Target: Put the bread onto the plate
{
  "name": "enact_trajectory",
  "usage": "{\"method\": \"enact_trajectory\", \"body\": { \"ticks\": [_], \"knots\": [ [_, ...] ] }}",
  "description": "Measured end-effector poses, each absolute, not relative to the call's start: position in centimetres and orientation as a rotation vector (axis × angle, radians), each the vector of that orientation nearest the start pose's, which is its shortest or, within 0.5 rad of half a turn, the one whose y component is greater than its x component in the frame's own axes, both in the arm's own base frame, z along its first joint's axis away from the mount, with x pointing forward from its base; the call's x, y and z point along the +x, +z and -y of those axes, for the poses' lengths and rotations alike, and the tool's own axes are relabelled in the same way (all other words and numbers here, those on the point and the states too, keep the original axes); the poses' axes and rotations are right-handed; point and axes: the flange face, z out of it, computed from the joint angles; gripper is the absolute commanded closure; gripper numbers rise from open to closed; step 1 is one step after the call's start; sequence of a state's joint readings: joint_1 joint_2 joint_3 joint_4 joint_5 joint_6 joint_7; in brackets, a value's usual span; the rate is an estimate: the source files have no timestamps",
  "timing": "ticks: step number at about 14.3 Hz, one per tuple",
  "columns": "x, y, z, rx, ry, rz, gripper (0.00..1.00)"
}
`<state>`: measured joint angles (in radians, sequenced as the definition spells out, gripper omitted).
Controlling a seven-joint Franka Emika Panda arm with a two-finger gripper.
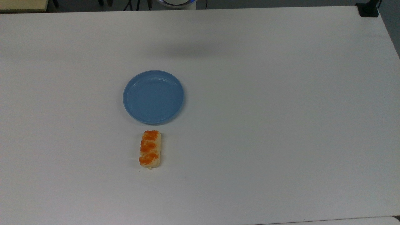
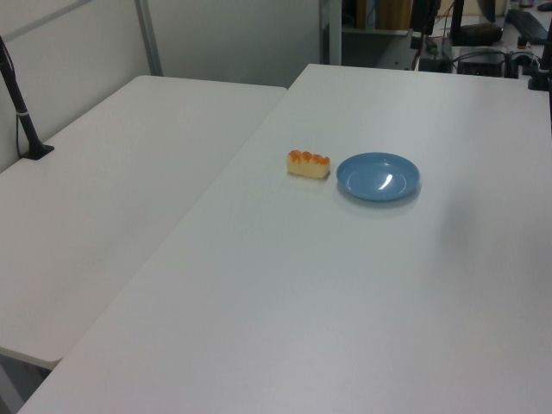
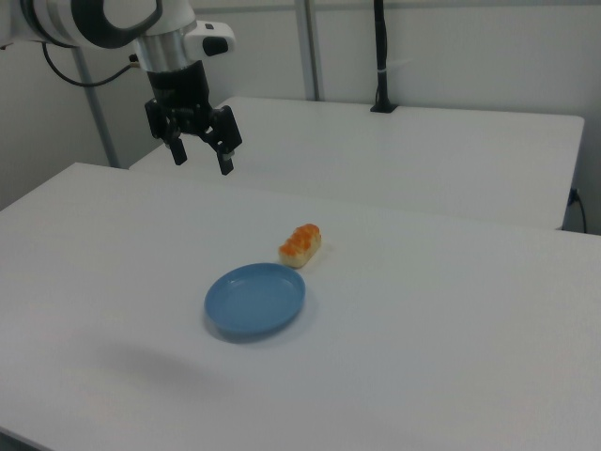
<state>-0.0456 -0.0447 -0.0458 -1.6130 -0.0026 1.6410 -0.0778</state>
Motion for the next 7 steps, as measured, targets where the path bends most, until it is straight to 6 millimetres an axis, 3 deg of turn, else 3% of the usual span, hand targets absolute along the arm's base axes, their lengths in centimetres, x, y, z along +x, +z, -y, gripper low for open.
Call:
{"method": "enact_trajectory", "body": {
  "ticks": [7],
  "knots": [
    [54.84, 62.97, 4.35, -3.146, -0.097, 0.000, 0.00]
  ]
}}
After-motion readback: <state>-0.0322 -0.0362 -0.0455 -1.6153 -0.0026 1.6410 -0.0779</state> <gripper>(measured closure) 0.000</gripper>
